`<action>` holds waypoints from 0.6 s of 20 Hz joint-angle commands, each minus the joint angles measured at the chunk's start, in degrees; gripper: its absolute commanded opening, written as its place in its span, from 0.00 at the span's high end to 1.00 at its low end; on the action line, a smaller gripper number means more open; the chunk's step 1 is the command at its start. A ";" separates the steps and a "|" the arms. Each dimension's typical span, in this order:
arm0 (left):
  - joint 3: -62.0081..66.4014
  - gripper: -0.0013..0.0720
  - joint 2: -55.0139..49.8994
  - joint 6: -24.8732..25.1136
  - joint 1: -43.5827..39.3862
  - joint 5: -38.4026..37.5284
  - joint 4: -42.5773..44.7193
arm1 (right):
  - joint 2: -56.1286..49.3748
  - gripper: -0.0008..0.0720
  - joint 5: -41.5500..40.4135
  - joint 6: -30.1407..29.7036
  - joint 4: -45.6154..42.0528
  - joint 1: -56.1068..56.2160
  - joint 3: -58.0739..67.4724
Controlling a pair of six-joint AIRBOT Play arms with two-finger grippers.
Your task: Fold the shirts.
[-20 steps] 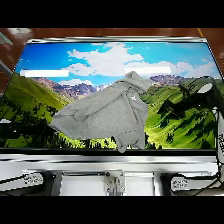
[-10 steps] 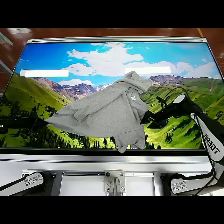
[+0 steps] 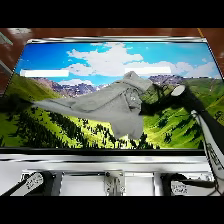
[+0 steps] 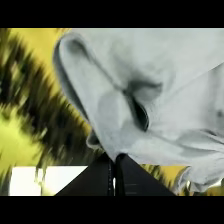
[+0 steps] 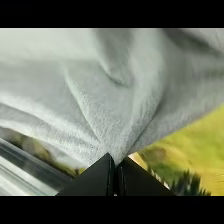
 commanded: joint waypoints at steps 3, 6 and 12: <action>23.76 0.93 12.79 1.99 0.00 9.81 -20.00 | 19.34 0.90 -3.30 -5.42 -4.37 -3.54 26.99; 38.34 0.93 18.08 1.97 0.00 18.27 -20.26 | 28.02 0.90 -13.73 -5.20 -12.09 -3.78 43.32; 47.80 0.93 25.40 -1.57 0.02 20.39 -15.91 | 38.49 0.90 -12.17 1.18 -20.11 -3.80 51.76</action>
